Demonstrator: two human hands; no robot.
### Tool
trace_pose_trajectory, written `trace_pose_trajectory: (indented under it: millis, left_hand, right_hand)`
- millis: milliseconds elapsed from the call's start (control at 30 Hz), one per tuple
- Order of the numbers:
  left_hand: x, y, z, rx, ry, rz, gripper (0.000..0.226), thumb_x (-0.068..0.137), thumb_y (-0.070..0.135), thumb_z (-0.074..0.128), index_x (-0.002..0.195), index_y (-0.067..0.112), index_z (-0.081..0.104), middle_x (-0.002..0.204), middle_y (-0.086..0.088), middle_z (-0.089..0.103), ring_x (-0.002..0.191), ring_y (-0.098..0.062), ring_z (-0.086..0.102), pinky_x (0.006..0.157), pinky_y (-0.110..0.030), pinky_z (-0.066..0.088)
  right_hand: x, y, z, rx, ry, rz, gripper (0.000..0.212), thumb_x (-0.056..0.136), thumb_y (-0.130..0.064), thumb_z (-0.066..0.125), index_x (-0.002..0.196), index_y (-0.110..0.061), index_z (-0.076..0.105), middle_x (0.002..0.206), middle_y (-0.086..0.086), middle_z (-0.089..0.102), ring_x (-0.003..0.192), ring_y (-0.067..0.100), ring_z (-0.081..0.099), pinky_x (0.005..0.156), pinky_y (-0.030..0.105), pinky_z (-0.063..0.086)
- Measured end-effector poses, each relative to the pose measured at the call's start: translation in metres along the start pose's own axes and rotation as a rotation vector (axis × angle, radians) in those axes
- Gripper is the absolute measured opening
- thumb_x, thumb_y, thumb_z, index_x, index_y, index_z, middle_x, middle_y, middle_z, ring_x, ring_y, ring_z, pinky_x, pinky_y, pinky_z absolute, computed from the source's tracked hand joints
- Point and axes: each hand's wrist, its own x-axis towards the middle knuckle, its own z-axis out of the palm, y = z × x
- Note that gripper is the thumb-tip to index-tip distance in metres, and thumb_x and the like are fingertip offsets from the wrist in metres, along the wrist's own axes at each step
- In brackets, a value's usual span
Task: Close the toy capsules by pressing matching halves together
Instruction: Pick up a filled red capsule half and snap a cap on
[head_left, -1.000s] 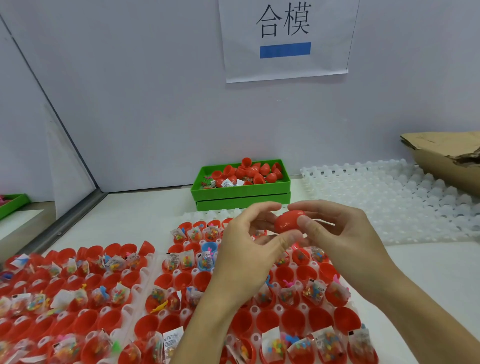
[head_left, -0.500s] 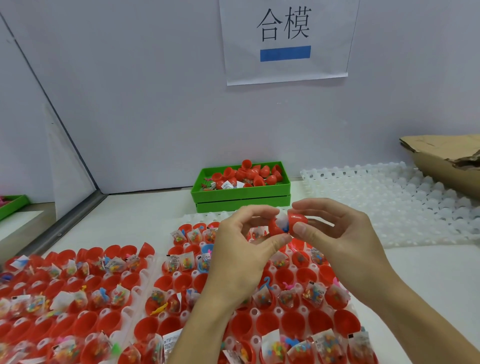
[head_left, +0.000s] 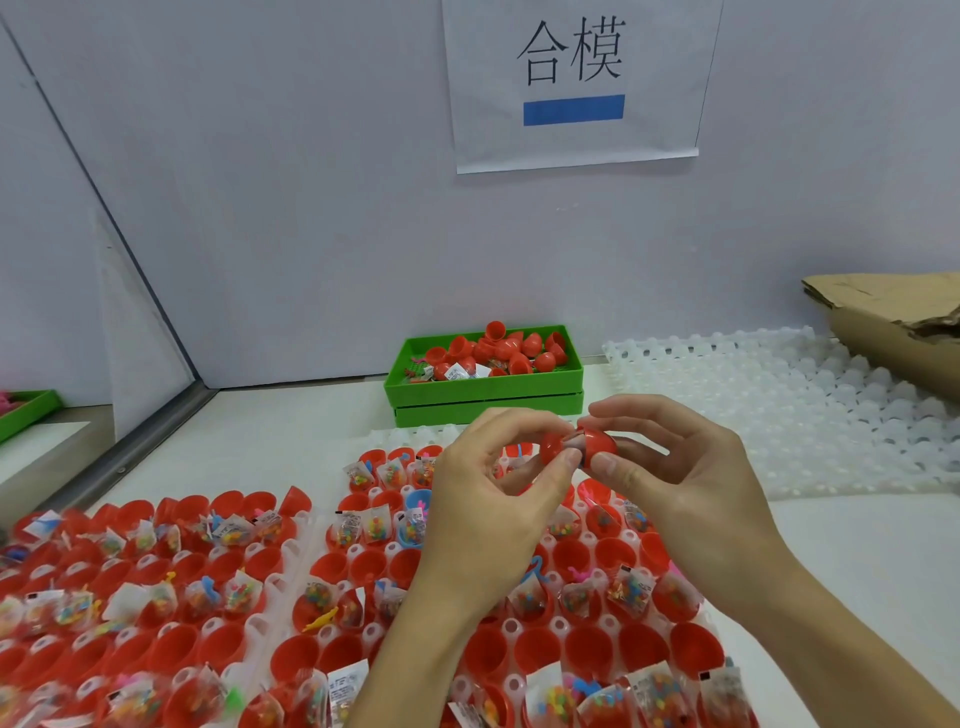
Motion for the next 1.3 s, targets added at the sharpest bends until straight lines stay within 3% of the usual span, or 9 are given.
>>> trace_pose_trajectory:
  millis: [200, 333, 400, 533, 767, 1100, 1300]
  left_hand:
    - [0.0001, -0.0050, 0.0007, 0.161, 0.046, 0.087, 0.012, 0.088, 0.006, 0.071, 0.091, 0.017, 0.076, 0.095, 0.010, 0.069, 0.097, -0.009, 0.067, 0.075, -0.020, 0.058]
    - [-0.0011, -0.0042, 0.0010, 0.274, 0.039, 0.173, 0.011, 0.087, 0.015, 0.069, 0.097, 0.019, 0.074, 0.097, 0.014, 0.068, 0.096, -0.005, 0.066, 0.075, -0.017, 0.058]
    - [-0.0011, -0.0040, -0.0004, 0.273, 0.012, 0.190, 0.013, 0.084, 0.016, 0.070, 0.097, 0.020, 0.072, 0.098, 0.014, 0.066, 0.097, -0.006, 0.066, 0.077, -0.017, 0.057]
    - [-0.0006, -0.0040, -0.0017, 0.273, -0.007, 0.178, 0.011, 0.083, 0.016, 0.071, 0.093, 0.021, 0.072, 0.099, 0.015, 0.064, 0.100, -0.007, 0.065, 0.079, -0.019, 0.058]
    - [0.0000, -0.0042, -0.0013, 0.258, -0.003, 0.145, 0.009, 0.084, 0.015, 0.066, 0.089, 0.018, 0.073, 0.097, 0.016, 0.064, 0.100, -0.008, 0.065, 0.078, -0.020, 0.058]
    - [0.0004, -0.0056, 0.0013, 0.269, 0.048, 0.111, 0.013, 0.088, 0.006, 0.070, 0.093, 0.017, 0.076, 0.093, 0.014, 0.066, 0.093, -0.006, 0.066, 0.072, -0.020, 0.059]
    - [0.0010, -0.0041, -0.0016, 0.119, 0.047, 0.054, 0.011, 0.084, 0.004, 0.075, 0.088, 0.014, 0.074, 0.088, 0.007, 0.071, 0.091, -0.013, 0.070, 0.073, -0.027, 0.060]
  right_hand:
    - [-0.0014, -0.0023, 0.0008, 0.010, 0.001, -0.026, 0.031, 0.072, -0.010, 0.076, 0.100, -0.022, 0.071, 0.099, -0.002, 0.076, 0.092, 0.016, 0.074, 0.077, 0.021, 0.058]
    - [-0.0021, -0.0020, 0.0022, 0.003, -0.002, -0.045, 0.033, 0.072, -0.007, 0.077, 0.099, -0.024, 0.071, 0.099, -0.001, 0.075, 0.095, 0.016, 0.073, 0.080, 0.023, 0.058]
    - [-0.0026, -0.0023, 0.0028, 0.009, -0.002, -0.049, 0.032, 0.071, -0.011, 0.076, 0.099, -0.024, 0.071, 0.100, -0.001, 0.075, 0.096, 0.017, 0.073, 0.081, 0.024, 0.058]
    - [-0.0021, -0.0009, 0.0020, -0.018, -0.006, -0.050, 0.037, 0.076, 0.007, 0.075, 0.098, -0.023, 0.071, 0.099, -0.003, 0.075, 0.096, 0.015, 0.073, 0.078, 0.020, 0.057]
    - [-0.0026, -0.0007, 0.0022, -0.028, -0.015, -0.057, 0.041, 0.077, 0.015, 0.071, 0.098, -0.020, 0.070, 0.098, -0.002, 0.075, 0.097, 0.014, 0.072, 0.078, 0.020, 0.057]
    - [-0.0035, -0.0006, 0.0035, -0.040, -0.015, -0.067, 0.043, 0.073, 0.018, 0.073, 0.098, -0.017, 0.070, 0.094, -0.001, 0.076, 0.094, 0.013, 0.073, 0.075, 0.019, 0.057]
    - [-0.0036, -0.0016, 0.0028, -0.031, -0.008, -0.064, 0.042, 0.074, 0.016, 0.073, 0.100, -0.018, 0.069, 0.096, -0.002, 0.077, 0.096, 0.014, 0.073, 0.075, 0.021, 0.058]
